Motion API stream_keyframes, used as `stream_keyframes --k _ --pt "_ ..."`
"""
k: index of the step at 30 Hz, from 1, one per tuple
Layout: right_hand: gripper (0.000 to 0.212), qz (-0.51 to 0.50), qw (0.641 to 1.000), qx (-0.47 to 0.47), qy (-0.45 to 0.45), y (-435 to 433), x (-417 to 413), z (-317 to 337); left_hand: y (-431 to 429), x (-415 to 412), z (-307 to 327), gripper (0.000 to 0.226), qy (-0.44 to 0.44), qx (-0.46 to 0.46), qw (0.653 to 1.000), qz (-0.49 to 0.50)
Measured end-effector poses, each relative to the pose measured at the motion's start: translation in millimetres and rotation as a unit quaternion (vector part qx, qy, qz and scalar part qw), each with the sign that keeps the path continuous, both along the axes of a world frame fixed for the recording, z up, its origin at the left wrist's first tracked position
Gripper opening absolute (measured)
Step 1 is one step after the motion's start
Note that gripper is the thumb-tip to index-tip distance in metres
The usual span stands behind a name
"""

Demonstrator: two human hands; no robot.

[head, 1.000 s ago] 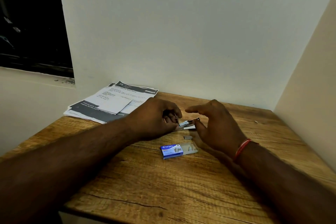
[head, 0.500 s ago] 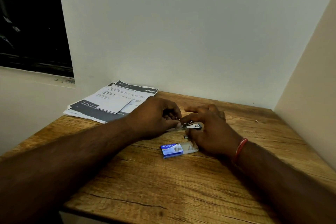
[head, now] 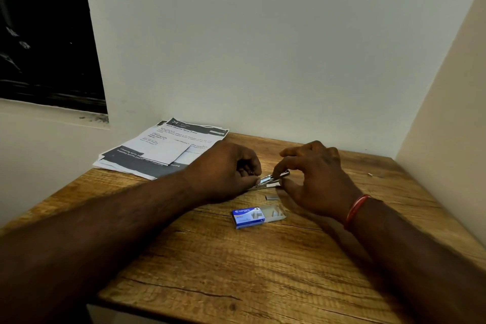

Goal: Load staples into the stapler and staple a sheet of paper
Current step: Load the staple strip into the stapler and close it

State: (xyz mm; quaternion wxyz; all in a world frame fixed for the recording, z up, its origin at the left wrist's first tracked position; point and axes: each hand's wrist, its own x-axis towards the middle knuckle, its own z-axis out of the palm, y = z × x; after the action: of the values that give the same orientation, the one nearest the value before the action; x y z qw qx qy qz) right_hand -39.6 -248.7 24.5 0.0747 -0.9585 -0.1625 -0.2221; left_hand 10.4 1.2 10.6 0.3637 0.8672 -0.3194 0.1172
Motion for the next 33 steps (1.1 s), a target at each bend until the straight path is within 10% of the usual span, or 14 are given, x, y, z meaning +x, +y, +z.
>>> stream_keyframes --k 18,33 --pt "0.023 -0.010 0.993 -0.105 -0.061 3.8 -4.7 5.5 -0.4 -6.2 2.7 0.008 -0.005 0.008 1.000 -0.006" --pt "0.028 0.034 0.998 0.037 0.023 3.9 -0.3 -6.9 -0.1 -2.4 -0.5 0.011 -0.004 0.003 1.000 0.000"
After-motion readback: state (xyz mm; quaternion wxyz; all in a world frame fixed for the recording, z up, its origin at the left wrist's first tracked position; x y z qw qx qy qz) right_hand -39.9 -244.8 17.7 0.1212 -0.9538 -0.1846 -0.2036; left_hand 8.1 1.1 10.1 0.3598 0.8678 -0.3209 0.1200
